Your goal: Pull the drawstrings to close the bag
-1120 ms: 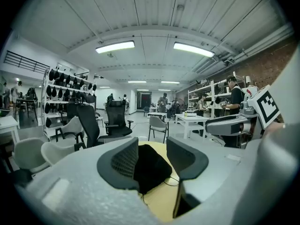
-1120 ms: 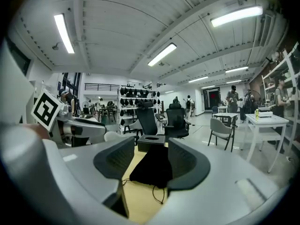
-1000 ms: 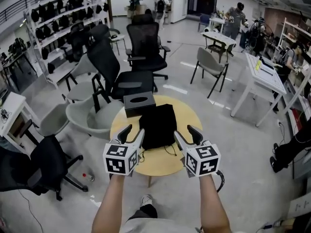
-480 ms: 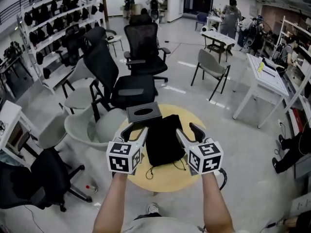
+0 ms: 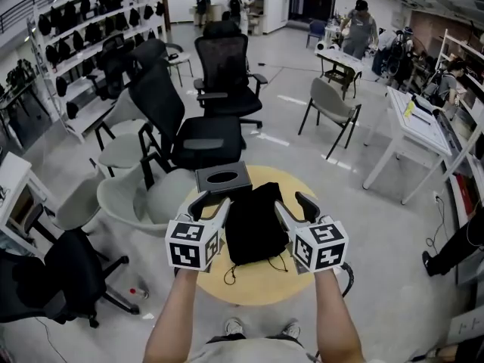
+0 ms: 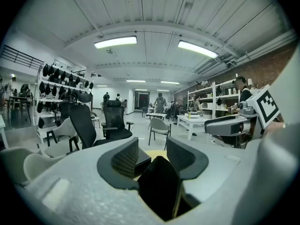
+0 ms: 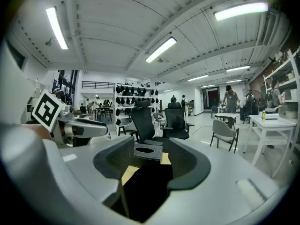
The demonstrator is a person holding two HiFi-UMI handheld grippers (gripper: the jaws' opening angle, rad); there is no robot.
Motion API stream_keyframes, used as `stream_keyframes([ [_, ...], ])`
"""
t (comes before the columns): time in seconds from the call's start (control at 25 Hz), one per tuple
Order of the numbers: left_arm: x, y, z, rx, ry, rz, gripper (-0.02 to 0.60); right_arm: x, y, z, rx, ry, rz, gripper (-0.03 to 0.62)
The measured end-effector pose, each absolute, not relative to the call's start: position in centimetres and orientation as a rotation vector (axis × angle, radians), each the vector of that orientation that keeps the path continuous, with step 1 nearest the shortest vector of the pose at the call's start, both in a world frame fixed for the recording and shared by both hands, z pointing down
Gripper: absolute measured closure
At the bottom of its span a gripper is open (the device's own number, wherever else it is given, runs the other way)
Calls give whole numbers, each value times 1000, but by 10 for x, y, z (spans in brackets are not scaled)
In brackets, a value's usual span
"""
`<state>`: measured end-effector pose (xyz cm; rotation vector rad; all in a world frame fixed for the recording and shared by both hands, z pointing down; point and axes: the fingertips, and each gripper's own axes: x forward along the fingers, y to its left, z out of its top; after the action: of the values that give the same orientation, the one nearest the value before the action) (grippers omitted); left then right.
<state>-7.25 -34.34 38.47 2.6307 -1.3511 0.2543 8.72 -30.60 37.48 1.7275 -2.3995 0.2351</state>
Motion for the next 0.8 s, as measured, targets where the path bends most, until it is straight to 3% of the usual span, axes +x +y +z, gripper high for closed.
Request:
stream_keyframes([
  [0.8, -47, -335, 408, 2506, -1546, 367, 388, 133, -330, 409, 1446, -2504, 281, 365],
])
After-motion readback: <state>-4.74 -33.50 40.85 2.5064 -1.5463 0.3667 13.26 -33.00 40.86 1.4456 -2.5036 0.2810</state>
